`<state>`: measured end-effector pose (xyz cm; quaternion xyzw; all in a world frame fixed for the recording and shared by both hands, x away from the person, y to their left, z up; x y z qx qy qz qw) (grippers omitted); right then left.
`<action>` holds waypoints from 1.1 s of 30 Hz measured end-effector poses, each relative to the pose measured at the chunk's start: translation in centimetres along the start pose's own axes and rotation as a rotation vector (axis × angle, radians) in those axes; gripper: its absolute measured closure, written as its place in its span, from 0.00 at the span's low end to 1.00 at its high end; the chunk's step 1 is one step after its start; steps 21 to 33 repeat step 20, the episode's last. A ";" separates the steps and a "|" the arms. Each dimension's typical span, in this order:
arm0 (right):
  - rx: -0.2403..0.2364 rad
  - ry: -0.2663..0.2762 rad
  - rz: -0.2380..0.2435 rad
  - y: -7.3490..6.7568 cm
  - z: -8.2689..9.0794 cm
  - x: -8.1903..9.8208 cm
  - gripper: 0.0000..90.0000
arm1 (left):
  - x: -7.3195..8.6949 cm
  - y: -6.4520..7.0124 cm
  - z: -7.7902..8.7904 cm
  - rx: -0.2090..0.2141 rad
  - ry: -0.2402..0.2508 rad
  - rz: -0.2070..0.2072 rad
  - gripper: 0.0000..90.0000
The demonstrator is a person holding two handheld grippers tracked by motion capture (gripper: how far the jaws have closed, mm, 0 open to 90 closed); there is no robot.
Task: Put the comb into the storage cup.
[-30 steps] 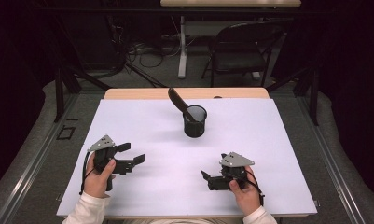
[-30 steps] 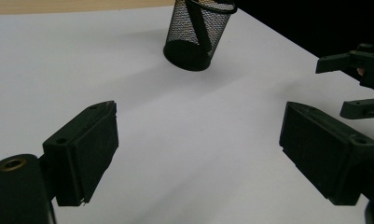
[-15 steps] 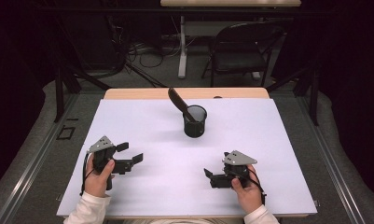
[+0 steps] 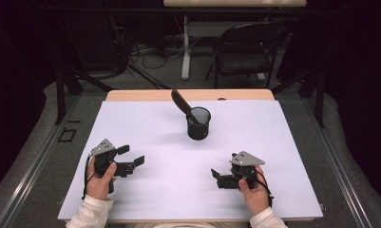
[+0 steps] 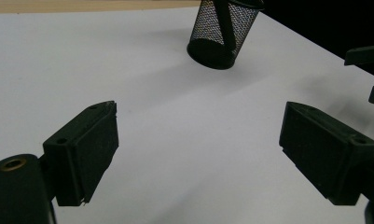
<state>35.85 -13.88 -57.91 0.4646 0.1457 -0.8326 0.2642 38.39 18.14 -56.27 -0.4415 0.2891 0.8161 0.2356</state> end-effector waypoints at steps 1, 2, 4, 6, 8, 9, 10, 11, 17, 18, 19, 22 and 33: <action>0.003 0.001 -0.005 0.1 0.0 0.0 0.05 | 0.0 -0.1 0.0 -0.002 0.000 -0.002 0.13; 0.005 0.001 -0.004 0.2 0.0 0.0 0.05 | 0.0 -0.1 0.0 -0.002 0.001 -0.002 0.13; 0.007 0.003 -0.006 0.3 0.0 0.0 0.05 | 0.1 -0.1 0.0 -0.005 0.000 -0.002 0.13; 0.009 0.001 -0.006 0.4 0.0 0.0 0.05 | 0.1 -0.2 0.0 -0.008 0.000 -0.001 0.13; 0.011 0.002 -0.009 0.4 0.0 0.0 0.05 | 0.1 -0.3 0.0 -0.011 -0.001 -0.002 0.13; 0.011 0.002 -0.010 0.5 0.0 0.0 0.05 | 0.1 -0.3 0.0 -0.013 -0.002 -0.003 0.13; 0.014 0.001 -0.010 0.6 0.0 0.1 0.05 | 0.1 -0.3 0.0 -0.014 0.001 -0.002 0.13; 0.015 0.001 -0.009 0.6 0.0 0.1 0.05 | 0.0 -0.4 0.0 -0.016 0.004 0.000 0.13; 0.022 0.001 -0.014 0.9 0.0 0.1 0.05 | -0.1 -0.6 0.2 -0.022 0.011 0.004 0.13; 0.023 0.001 -0.015 0.9 0.0 0.1 0.05 | -0.1 -0.6 0.2 -0.024 0.015 0.008 0.13; 0.023 -0.001 -0.016 1.0 0.1 0.1 0.05 | -0.1 -0.7 0.3 -0.024 0.017 0.010 0.13; 0.024 0.001 -0.016 1.0 0.1 0.1 0.05 | -0.2 -0.8 0.4 -0.029 0.017 0.009 0.13; 0.024 0.001 -0.016 1.0 0.1 0.1 0.05 | -0.2 -0.8 0.4 -0.029 0.017 0.009 0.13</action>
Point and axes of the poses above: each handheld gripper's, and its own axes: z roughly backward along the jaws, x roughly out of its underside, y roughly to its right, the point moved 9 cm from there along -z, roughly forward along the jaws, and after that the axes turned 1 degree about -y, right-handed, at the moved point
